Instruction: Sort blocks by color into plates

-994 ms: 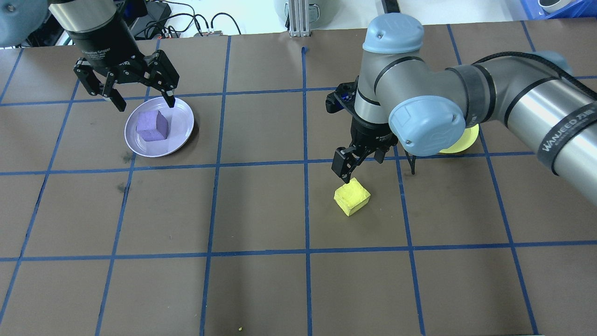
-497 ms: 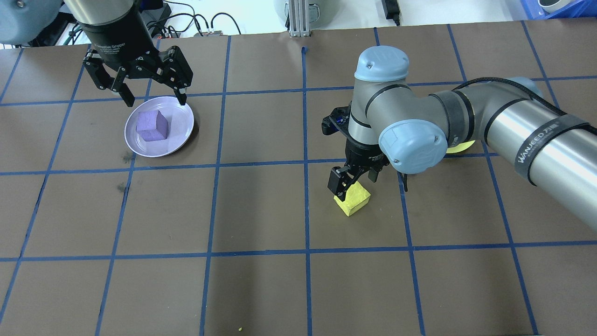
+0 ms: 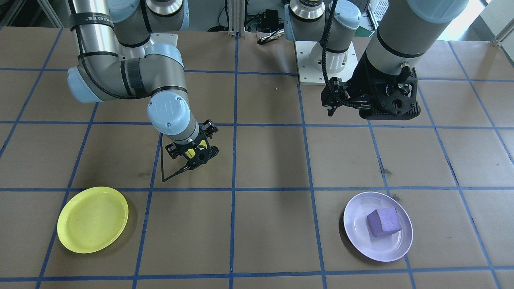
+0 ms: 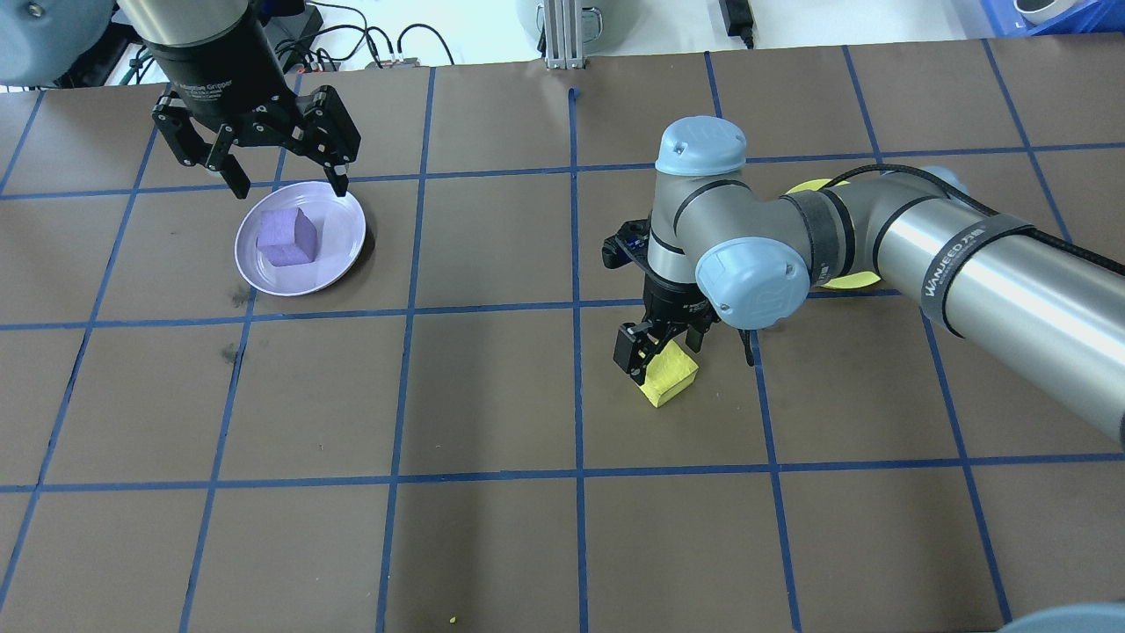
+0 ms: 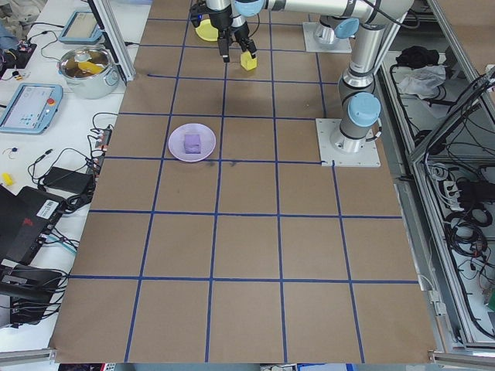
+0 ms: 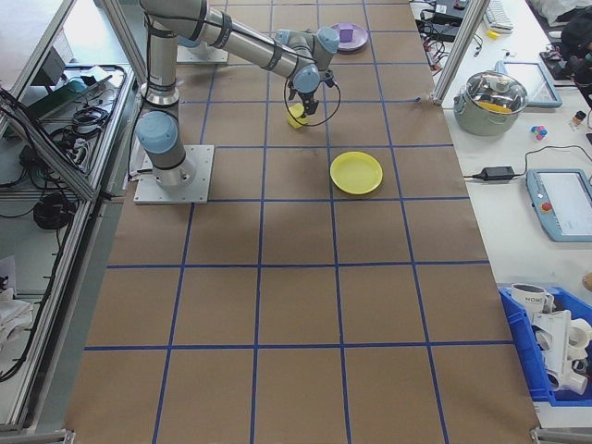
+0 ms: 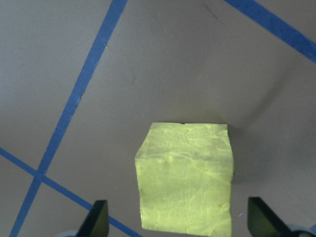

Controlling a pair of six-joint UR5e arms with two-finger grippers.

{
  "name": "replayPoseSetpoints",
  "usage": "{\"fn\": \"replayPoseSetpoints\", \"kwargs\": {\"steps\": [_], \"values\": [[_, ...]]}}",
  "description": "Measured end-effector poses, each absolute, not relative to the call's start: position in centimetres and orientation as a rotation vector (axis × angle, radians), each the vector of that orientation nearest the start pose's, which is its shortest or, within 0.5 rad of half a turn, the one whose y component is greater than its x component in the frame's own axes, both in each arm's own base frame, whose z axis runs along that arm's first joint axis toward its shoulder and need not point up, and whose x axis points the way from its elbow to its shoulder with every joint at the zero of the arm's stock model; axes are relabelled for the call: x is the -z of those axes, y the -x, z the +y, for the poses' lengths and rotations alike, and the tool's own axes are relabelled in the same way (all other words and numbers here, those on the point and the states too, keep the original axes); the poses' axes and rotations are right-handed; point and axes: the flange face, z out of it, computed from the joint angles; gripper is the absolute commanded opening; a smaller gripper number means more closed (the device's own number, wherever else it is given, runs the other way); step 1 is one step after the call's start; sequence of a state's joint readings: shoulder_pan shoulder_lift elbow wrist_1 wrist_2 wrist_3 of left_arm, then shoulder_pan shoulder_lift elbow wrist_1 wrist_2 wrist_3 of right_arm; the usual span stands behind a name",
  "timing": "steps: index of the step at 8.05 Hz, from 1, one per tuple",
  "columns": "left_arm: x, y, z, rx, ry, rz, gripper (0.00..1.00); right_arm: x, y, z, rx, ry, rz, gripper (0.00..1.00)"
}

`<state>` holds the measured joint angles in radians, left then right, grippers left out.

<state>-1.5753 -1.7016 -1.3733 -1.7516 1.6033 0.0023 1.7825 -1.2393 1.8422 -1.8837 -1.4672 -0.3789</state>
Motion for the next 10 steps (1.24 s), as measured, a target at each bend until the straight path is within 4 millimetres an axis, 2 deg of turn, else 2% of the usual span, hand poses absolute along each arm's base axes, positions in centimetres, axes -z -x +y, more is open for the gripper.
{"fn": "replayPoseSetpoints", "kwargs": {"steps": [3, 7, 8, 9, 10], "values": [[-50.9, 12.8, -54.1, -0.053, -0.008, 3.110, 1.00, -20.3, -25.1, -48.4, -0.464, 0.846, 2.856, 1.00], [-51.3, 12.6, -54.3, -0.025, -0.053, 3.115, 1.00, -18.9, -25.1, -47.3, -0.514, 0.846, 2.844, 1.00], [-51.5, 12.6, -54.1, -0.018, -0.066, 3.118, 1.00, -18.8, -25.2, -47.2, -0.510, 0.848, 2.844, 0.69], [-51.9, 12.4, -54.0, -0.010, -0.067, 3.119, 1.00, -18.8, -25.2, -47.3, -0.496, 0.851, 2.847, 0.16], [-51.9, 12.1, -53.9, -0.009, -0.062, 3.119, 1.00, -18.9, -25.3, -47.5, -0.465, 0.856, 2.852, 0.00]]}}
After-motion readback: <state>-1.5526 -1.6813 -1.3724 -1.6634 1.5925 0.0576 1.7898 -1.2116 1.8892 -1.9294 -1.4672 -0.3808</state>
